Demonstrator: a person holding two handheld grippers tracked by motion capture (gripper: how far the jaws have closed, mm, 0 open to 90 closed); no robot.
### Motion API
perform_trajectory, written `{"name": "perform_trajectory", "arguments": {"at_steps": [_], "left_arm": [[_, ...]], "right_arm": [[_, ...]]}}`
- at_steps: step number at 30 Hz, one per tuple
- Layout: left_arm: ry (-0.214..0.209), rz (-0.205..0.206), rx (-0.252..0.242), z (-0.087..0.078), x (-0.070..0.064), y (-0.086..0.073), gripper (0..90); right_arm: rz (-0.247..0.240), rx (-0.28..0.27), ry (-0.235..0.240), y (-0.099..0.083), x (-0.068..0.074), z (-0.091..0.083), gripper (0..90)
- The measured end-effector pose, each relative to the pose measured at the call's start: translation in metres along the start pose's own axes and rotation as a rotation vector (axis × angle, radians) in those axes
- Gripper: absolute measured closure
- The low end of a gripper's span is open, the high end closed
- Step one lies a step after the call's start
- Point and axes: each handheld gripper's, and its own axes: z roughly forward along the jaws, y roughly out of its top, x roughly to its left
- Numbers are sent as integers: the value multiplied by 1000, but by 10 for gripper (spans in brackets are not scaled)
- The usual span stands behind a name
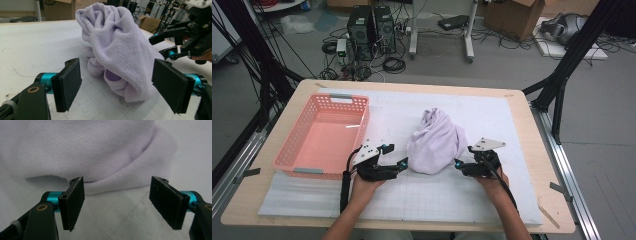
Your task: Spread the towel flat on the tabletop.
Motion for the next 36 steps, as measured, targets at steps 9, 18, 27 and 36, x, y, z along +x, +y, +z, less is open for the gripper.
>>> {"name": "perform_trajectory", "arguments": {"at_steps": [9, 18, 27, 36], "left_arm": [[5, 0, -2, 0, 1, 0, 250], [17, 0, 4, -2, 3, 0, 262], [13, 7, 7, -1, 2, -1, 288], [-1, 20, 22, 0, 3, -2, 354]], "right_arm": [[-7, 30, 64, 3, -1, 22, 532], [14, 54, 153, -6, 8, -9, 800], [16, 38, 148, -34, 10, -51, 745], [-65, -111, 117, 8, 30, -51, 479]]}}
